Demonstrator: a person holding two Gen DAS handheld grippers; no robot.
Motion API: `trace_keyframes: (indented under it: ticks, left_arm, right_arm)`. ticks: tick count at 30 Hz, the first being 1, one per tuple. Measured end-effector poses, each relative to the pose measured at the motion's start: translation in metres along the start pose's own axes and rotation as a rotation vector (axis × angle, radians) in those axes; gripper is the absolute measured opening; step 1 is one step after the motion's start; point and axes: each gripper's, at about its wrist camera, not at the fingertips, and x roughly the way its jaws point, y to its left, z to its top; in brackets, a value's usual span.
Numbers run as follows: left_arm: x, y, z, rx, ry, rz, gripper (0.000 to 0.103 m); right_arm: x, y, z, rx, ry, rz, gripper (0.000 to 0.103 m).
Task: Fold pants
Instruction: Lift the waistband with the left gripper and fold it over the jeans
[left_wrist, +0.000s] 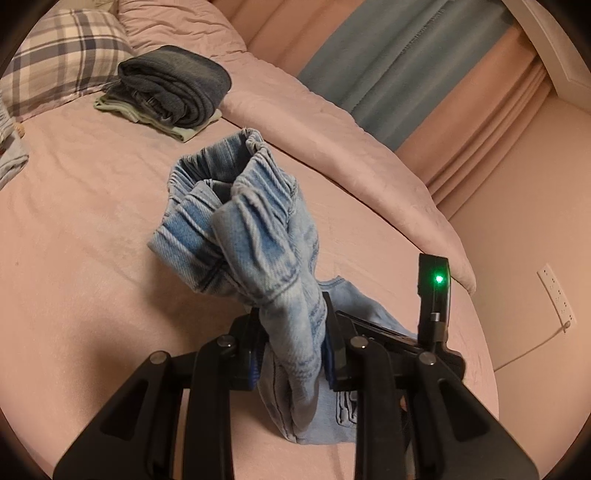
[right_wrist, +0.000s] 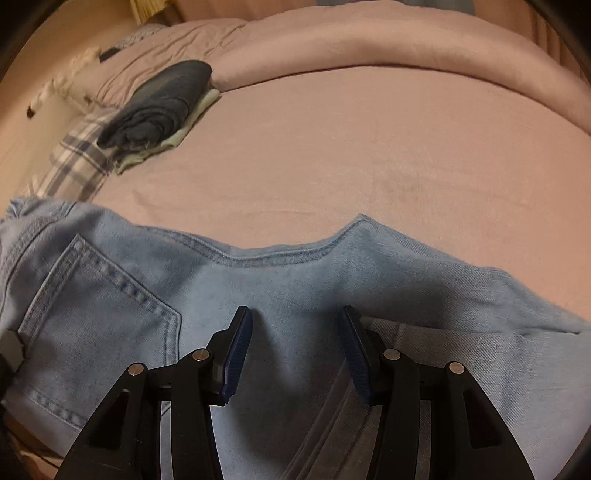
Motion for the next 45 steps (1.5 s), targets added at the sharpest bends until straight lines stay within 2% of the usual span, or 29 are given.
trace_keyframes:
  ticks: [3, 5, 8, 11, 14, 16, 19, 21, 22, 24, 26, 30, 31, 32, 33, 34, 35, 37, 39, 41, 43, 45]
  left_arm:
    - [-0.004, -0.008, -0.002, 0.039, -0.008, -0.006, 0.025]
    - [-0.006, -0.013, -0.005, 0.064, -0.009, -0.009, 0.025]
    - [-0.006, -0.02, -0.007, 0.099, -0.011, -0.016, 0.025]
    - [-0.005, -0.032, -0.008, 0.131, -0.009, -0.029, 0.025]
    - [-0.006, -0.043, -0.01, 0.157, -0.007, -0.042, 0.025]
    - [-0.008, -0.052, -0.012, 0.181, -0.009, -0.049, 0.025]
    - [-0.009, -0.064, -0.017, 0.233, -0.011, -0.051, 0.025]
    - [-0.007, -0.073, -0.022, 0.274, -0.008, -0.051, 0.025]
    - [-0.006, -0.079, -0.027, 0.301, -0.005, -0.053, 0.025]
    - [-0.002, -0.091, -0.035, 0.366, 0.002, -0.052, 0.024]
    - [0.004, -0.104, -0.045, 0.443, 0.015, -0.048, 0.025]
    - [0.023, -0.129, -0.069, 0.581, 0.082, -0.042, 0.027]
    - [0.027, -0.133, -0.074, 0.605, 0.099, -0.04, 0.028]
    - [0.032, -0.137, -0.079, 0.627, 0.117, -0.045, 0.035]
    - [0.037, -0.139, -0.084, 0.634, 0.154, -0.064, 0.048]
    - [0.042, -0.14, -0.087, 0.63, 0.197, -0.089, 0.055]
    - [0.047, -0.141, -0.091, 0.625, 0.246, -0.115, 0.069]
    - [0.048, -0.144, -0.101, 0.644, 0.286, -0.159, 0.07]
    - [0.043, -0.145, -0.108, 0.678, 0.294, -0.177, 0.07]
    - [0.037, -0.139, -0.111, 0.682, 0.301, -0.191, 0.071]
    - [0.034, -0.125, -0.109, 0.656, 0.307, -0.175, 0.072]
    - [0.031, -0.109, -0.103, 0.618, 0.308, -0.141, 0.072]
  right_arm:
    - [-0.021, -0.005, -0.008, 0.045, -0.021, 0.094, 0.052]
    - [-0.039, -0.008, -0.022, 0.059, -0.043, 0.109, 0.052]
    - [-0.054, -0.011, -0.049, 0.081, -0.026, 0.149, 0.052]
    - [-0.039, -0.011, -0.067, 0.053, 0.023, 0.12, 0.052]
    - [-0.038, -0.006, -0.073, 0.01, -0.024, 0.084, 0.052]
    - [-0.042, -0.01, -0.07, 0.049, -0.015, 0.117, 0.052]
    - [-0.057, -0.045, -0.073, 0.242, -0.027, 0.253, 0.052]
    - [-0.074, -0.076, -0.08, 0.388, -0.082, 0.331, 0.052]
    - [-0.079, -0.09, -0.085, 0.454, -0.104, 0.388, 0.058]
    - [-0.086, -0.124, -0.097, 0.619, -0.146, 0.577, 0.065]
    - [-0.086, -0.139, -0.103, 0.7, -0.166, 0.712, 0.068]
    - [-0.084, -0.151, -0.115, 0.771, -0.174, 0.784, 0.072]
    - [-0.083, -0.155, -0.119, 0.807, -0.185, 0.838, 0.073]
    - [-0.082, -0.157, -0.122, 0.84, -0.193, 0.886, 0.075]
    - [-0.083, -0.162, -0.129, 0.879, -0.205, 0.945, 0.08]
    - [-0.083, -0.164, -0.131, 0.899, -0.216, 0.978, 0.089]
    - [-0.083, -0.166, -0.133, 0.908, -0.225, 0.998, 0.092]
    - [-0.08, -0.16, -0.132, 0.912, -0.2, 0.968, 0.095]
    - [-0.079, -0.164, -0.133, 0.931, -0.158, 0.879, 0.096]
    - [-0.076, -0.165, -0.135, 0.942, -0.158, 0.9, 0.096]
    - [-0.084, -0.173, -0.137, 0.933, -0.135, 0.869, 0.096]
    - [-0.087, -0.173, -0.136, 0.924, -0.1, 0.783, 0.096]
